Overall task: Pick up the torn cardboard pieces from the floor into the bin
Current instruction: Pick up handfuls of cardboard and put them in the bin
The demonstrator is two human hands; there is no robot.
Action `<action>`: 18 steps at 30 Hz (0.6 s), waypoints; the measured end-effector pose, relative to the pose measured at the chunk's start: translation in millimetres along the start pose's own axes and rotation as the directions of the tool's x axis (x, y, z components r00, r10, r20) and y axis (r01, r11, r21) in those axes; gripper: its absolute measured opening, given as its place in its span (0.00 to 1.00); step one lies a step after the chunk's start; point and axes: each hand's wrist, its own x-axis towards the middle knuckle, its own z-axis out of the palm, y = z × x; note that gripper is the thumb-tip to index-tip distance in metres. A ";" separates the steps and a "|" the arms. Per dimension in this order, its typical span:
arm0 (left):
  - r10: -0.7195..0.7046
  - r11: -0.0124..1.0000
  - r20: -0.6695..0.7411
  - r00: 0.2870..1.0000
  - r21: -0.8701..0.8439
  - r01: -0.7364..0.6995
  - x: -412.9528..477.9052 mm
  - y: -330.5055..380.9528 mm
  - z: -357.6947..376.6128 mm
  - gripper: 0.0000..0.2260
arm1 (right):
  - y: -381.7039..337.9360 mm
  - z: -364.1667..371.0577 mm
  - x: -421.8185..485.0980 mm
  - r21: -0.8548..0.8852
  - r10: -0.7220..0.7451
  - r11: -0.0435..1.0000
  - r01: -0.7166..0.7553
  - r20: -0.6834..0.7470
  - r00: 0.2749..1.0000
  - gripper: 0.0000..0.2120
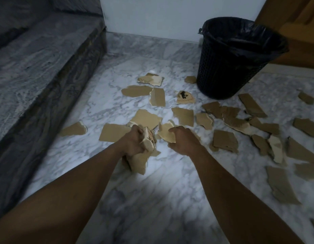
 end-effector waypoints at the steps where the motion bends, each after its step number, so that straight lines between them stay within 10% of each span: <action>1: -0.008 1.000 0.045 0.999 0.012 0.008 -3.5 -0.9 -3.6 0.22 | 0.0 -8.7 1.2 0.101 0.016 0.995 -0.021 0.045 0.999 0.30; 3: -0.042 0.999 0.057 0.997 -0.024 0.044 -6.1 -4.9 -7.4 0.31 | 1.1 -24.1 3.0 0.258 0.029 0.964 -0.060 0.123 0.992 0.23; 8: -0.100 0.994 0.217 0.971 -0.029 0.109 -13.0 -4.0 -15.4 0.18 | 8.2 -42.0 3.6 0.291 0.003 0.956 0.029 -0.108 0.994 0.07; 18: -0.026 0.995 0.224 0.974 -0.085 0.046 -9.4 -2.0 -23.2 0.07 | 9.4 -40.7 0.8 0.152 0.155 0.984 -0.097 -0.433 0.888 0.18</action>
